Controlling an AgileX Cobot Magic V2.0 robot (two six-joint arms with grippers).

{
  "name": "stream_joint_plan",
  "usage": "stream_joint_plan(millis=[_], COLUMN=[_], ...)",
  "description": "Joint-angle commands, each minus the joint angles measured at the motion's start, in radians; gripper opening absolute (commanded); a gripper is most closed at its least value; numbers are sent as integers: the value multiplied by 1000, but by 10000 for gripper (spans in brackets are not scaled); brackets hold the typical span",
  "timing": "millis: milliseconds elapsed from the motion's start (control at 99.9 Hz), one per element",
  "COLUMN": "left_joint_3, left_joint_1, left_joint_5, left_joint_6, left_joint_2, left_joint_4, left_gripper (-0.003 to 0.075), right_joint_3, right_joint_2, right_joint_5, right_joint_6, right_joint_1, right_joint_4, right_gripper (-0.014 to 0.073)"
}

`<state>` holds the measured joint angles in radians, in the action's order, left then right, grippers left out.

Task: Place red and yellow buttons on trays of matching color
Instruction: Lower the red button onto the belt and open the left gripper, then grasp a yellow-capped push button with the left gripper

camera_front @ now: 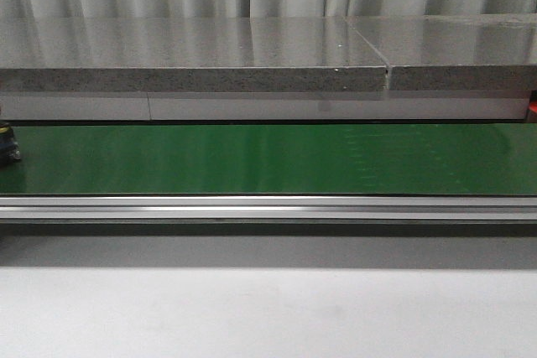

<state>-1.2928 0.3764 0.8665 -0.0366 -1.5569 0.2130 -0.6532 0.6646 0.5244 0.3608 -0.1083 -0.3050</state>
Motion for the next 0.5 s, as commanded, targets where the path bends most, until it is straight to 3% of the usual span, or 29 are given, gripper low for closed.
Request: stream_joint_plan(millis=[0, 240, 491], left_joint_3=[18, 172, 232], left_joint_1=[67, 196, 212], left_joint_5=[-62, -173, -267], left_joint_6=[-11, -27, -27], left_joint_2=[51, 51, -6], left_joint_4=[16, 16, 13], left_gripper=[642, 642, 642], right_joint_3=[-26, -26, -26], right_joint_2=[-5, -5, -5], right_joint_5=[-70, -70, -70], right_joint_6=[7, 7, 7], right_joint_1=[-2, -2, -2], right_joint_4=[-9, -9, -9], right_gripper=[-68, -68, -68])
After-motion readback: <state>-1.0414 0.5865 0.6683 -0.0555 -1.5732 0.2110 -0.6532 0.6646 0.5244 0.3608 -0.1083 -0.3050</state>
